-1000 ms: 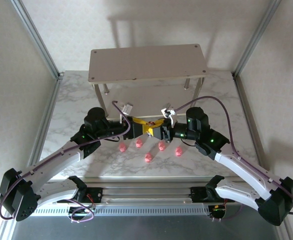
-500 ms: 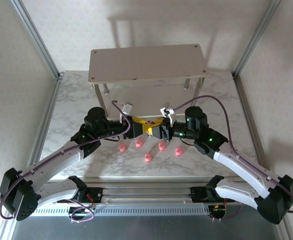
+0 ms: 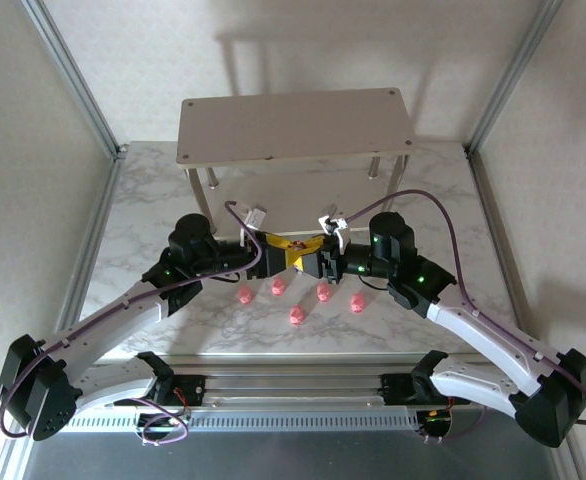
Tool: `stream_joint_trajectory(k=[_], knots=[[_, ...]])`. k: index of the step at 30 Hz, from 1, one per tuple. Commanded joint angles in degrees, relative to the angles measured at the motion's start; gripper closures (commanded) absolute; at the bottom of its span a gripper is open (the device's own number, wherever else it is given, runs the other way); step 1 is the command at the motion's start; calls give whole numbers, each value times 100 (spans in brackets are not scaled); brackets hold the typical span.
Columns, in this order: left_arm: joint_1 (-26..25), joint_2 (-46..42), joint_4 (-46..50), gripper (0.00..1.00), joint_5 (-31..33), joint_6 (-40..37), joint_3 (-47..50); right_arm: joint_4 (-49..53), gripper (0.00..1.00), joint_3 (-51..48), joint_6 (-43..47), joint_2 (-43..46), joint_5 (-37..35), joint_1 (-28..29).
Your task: Place and organize the plastic toys onto the shelf
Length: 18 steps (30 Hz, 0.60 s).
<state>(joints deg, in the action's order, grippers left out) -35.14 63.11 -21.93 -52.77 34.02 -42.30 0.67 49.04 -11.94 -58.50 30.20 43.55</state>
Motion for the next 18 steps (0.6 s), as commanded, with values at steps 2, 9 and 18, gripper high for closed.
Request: stream_joint_trajectory(k=[2,9,18], knots=[[-108,228,177,54,-217,-159,-94,-840,85,274,72,82,297,221],[-114,280,113,56,-378,-150,-41,-1255,85,218,102,-20,417,227],[-108,358,108,88,-550,-237,-67,-1386,83,499,401,-446,895,413]])
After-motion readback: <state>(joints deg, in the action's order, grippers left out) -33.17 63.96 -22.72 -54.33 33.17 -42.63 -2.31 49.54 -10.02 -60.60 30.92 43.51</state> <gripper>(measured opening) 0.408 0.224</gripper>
